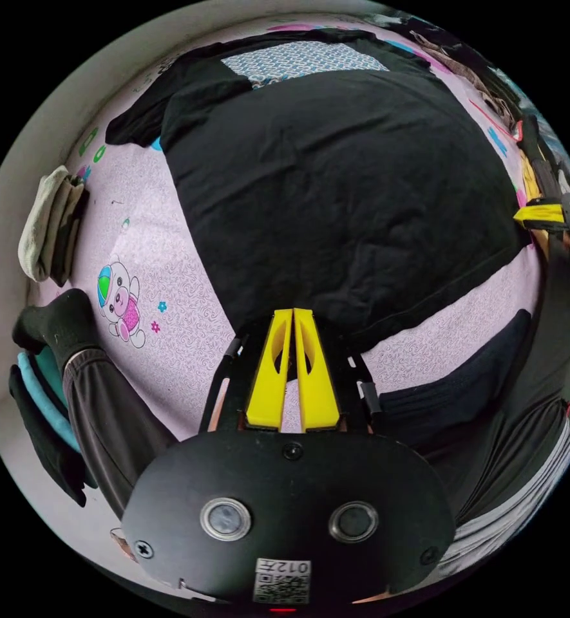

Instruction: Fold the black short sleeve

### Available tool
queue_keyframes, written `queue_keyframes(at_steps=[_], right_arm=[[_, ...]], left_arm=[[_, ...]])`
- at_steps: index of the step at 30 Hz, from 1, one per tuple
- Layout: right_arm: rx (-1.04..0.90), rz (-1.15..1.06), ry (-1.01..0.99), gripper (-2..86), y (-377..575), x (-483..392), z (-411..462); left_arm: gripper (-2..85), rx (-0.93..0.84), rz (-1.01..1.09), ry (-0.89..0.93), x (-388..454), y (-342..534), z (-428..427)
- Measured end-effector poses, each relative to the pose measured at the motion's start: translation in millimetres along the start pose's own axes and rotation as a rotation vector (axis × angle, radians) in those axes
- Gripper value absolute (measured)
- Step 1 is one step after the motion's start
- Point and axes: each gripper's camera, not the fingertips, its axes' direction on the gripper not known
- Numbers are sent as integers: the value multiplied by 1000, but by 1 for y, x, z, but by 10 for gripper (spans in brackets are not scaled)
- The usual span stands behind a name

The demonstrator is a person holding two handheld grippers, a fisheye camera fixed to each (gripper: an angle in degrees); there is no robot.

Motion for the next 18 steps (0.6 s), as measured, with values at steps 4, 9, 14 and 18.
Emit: queue_keyframes(at_steps=[4, 9, 14, 18], right_arm=[[-11, -25, -20, -8, -9, 16, 10], [63, 8, 7, -7, -7, 31, 22], [-11, 21, 22, -8, -13, 42, 35], [-165, -58, 16, -7, -17, 42, 53]], left_arm=[[6, 55, 74, -116, 14, -6, 11], [6, 56, 41, -135, 12, -20, 22], [7, -92, 124, -153, 12, -45, 36], [8, -198, 143, -118, 8, -57, 47]])
